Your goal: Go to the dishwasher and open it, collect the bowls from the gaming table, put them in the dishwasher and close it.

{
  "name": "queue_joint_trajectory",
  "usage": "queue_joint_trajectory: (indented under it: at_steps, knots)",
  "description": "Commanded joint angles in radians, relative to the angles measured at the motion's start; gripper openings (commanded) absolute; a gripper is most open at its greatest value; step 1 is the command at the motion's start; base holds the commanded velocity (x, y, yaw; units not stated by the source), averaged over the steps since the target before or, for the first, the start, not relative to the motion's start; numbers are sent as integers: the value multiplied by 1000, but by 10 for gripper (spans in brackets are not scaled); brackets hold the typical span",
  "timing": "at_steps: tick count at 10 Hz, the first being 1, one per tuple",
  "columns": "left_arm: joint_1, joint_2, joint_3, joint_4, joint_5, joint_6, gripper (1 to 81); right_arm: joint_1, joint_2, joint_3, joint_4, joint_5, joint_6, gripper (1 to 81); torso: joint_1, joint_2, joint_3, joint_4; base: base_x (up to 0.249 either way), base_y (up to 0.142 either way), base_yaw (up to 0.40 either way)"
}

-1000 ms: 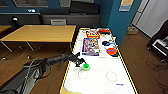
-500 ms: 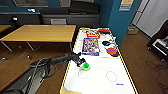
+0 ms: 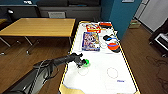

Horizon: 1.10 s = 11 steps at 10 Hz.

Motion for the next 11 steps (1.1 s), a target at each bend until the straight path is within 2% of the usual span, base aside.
queue_joint_trajectory:
  at_steps: [1, 2, 3, 4, 6, 8, 11]
  knots:
    - [-173, 13, 19, 5, 42, 5, 811, 21, -43, 24, -14, -76, -3, 10, 0, 0, 0, 0, 0, 0, 0]
    - [-165, 14, 19, 5, 40, 7, 811, 23, -43, 24, -14, -76, -3, 10, 0, 0, 2, 0, 0, 0, 0]
    - [-154, 14, 19, 13, 39, 10, 10, 23, -44, 24, -12, -76, -3, 10, 0, 0, 2, 0, 0, 0, 0]
    - [-145, 16, 22, 35, 37, 10, 10, 23, -44, 26, -12, -76, -2, 10, 0, 0, 2, 0, 0, 0, 0]
    - [-155, -12, 86, 46, 36, 18, 10, 28, -44, 26, -11, -77, 0, 10, 0, 0, 2, 0, 0, 0, 0]
    - [-217, -104, 292, 79, 28, 18, 10, 29, -51, 40, -12, -83, 0, 10, 0, 0, 2, 0, 0, 0, 0]
    - [-255, -319, 619, 137, 23, 16, 10, 28, -63, 49, -12, -83, 0, 10, 0, 0, 2, 0, 0, 0, 0]
